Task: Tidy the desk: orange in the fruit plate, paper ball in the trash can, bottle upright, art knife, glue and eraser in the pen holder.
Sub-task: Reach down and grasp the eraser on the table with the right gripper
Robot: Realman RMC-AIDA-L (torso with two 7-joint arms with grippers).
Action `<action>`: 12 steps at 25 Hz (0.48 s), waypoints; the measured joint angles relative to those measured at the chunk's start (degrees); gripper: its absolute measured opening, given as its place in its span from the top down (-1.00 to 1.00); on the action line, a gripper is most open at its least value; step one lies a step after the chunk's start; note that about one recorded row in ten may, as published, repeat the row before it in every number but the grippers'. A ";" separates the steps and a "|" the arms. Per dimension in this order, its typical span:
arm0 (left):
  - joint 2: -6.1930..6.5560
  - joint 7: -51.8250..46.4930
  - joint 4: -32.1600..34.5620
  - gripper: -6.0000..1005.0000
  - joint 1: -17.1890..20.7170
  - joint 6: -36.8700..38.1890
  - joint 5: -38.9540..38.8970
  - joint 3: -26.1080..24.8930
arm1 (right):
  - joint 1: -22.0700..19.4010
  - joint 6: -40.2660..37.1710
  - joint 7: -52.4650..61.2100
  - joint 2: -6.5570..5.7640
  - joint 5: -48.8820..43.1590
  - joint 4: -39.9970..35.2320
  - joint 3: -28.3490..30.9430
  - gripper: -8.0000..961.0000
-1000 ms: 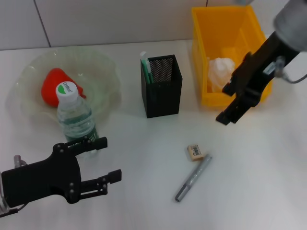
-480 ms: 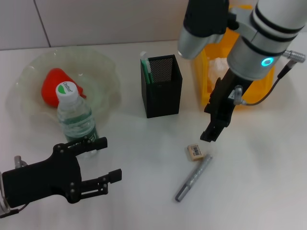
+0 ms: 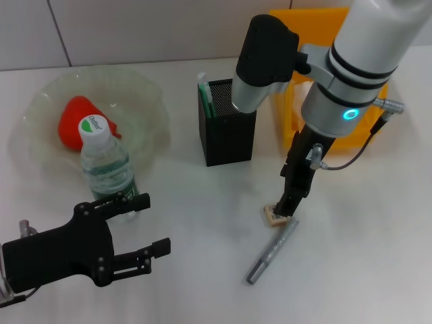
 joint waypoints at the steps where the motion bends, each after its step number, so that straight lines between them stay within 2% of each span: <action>1: 0.00 0.01 0.00 -0.62 -0.02 -0.04 -0.01 0.00 | 0.00 0.45 0.66 0.01 0.15 0.27 -0.48 -0.57; 12: 0.00 0.11 0.00 -0.62 -0.11 -0.02 -0.02 0.01 | -0.42 4.15 6.08 0.11 1.60 2.28 -7.34 -0.56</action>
